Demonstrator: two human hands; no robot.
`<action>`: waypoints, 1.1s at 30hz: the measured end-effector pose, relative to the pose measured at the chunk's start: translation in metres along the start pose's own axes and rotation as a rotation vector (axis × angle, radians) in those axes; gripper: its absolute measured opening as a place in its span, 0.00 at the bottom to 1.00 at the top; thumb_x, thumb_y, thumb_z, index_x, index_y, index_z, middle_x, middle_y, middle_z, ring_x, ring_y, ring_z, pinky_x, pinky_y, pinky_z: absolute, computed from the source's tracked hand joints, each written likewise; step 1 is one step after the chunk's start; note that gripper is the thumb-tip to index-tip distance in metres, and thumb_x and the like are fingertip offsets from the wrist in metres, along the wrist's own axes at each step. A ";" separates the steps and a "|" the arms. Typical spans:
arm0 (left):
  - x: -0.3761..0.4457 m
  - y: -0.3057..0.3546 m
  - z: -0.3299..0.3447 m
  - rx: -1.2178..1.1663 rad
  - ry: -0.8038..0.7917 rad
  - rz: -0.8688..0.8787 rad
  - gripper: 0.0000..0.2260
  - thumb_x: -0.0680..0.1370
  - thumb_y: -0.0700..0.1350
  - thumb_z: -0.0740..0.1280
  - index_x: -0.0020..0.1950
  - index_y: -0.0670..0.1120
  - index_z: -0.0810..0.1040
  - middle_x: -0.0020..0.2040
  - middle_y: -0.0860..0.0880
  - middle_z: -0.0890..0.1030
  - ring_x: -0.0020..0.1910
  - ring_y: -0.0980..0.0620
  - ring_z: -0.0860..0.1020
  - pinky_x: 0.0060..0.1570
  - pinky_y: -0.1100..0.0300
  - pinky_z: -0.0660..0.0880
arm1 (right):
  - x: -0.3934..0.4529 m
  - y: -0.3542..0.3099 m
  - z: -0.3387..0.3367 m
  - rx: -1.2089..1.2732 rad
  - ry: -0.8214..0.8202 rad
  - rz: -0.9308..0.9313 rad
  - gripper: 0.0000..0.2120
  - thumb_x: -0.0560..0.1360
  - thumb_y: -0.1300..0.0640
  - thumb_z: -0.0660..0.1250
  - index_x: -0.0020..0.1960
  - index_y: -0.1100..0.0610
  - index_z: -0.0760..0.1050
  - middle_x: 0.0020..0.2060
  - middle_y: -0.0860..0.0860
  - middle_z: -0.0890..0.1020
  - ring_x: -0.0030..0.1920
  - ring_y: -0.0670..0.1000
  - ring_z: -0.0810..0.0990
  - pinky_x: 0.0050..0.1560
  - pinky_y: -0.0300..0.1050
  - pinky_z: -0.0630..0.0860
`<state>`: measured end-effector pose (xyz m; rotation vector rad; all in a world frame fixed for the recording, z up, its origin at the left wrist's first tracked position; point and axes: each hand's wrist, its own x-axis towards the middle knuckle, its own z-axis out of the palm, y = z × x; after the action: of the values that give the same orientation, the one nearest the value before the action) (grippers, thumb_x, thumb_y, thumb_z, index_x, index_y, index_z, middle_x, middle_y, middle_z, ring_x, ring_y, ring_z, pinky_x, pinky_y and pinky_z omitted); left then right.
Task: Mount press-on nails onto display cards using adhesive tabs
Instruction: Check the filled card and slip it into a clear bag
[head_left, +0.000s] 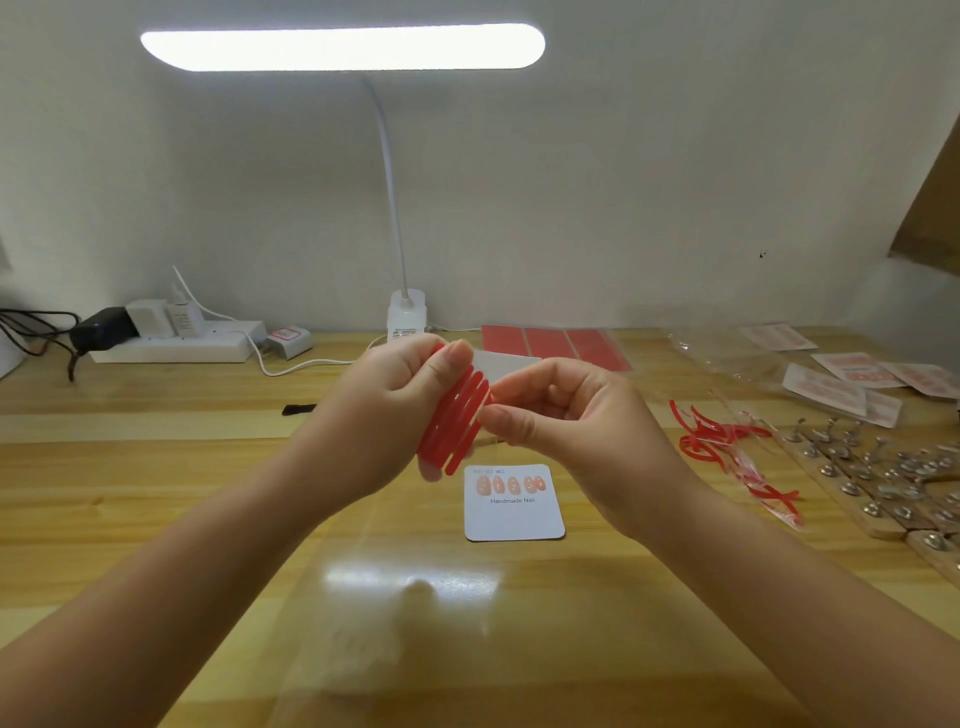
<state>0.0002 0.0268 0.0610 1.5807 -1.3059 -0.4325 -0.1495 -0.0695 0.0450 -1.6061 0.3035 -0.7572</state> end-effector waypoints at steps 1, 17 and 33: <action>0.000 0.000 0.000 0.005 -0.004 0.001 0.22 0.74 0.61 0.58 0.45 0.42 0.75 0.34 0.44 0.83 0.30 0.45 0.82 0.30 0.56 0.77 | 0.000 0.000 -0.001 -0.003 -0.001 0.001 0.14 0.64 0.57 0.76 0.46 0.61 0.80 0.43 0.58 0.86 0.46 0.57 0.85 0.51 0.48 0.82; 0.000 0.001 0.001 0.137 0.047 -0.032 0.17 0.81 0.54 0.58 0.42 0.42 0.74 0.31 0.43 0.82 0.27 0.45 0.80 0.34 0.46 0.78 | 0.001 0.003 0.000 -0.314 0.039 -0.108 0.05 0.72 0.55 0.73 0.43 0.54 0.78 0.37 0.46 0.82 0.39 0.44 0.81 0.43 0.43 0.81; 0.008 -0.006 -0.020 0.356 0.160 0.086 0.18 0.80 0.58 0.55 0.40 0.47 0.73 0.27 0.48 0.79 0.27 0.49 0.80 0.36 0.48 0.77 | -0.004 0.004 0.010 -0.545 0.064 -0.383 0.07 0.78 0.67 0.65 0.45 0.56 0.71 0.47 0.53 0.74 0.46 0.46 0.74 0.39 0.32 0.75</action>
<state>0.0219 0.0286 0.0667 1.8008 -1.3733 -0.0169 -0.1458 -0.0600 0.0403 -2.1941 0.2634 -1.0831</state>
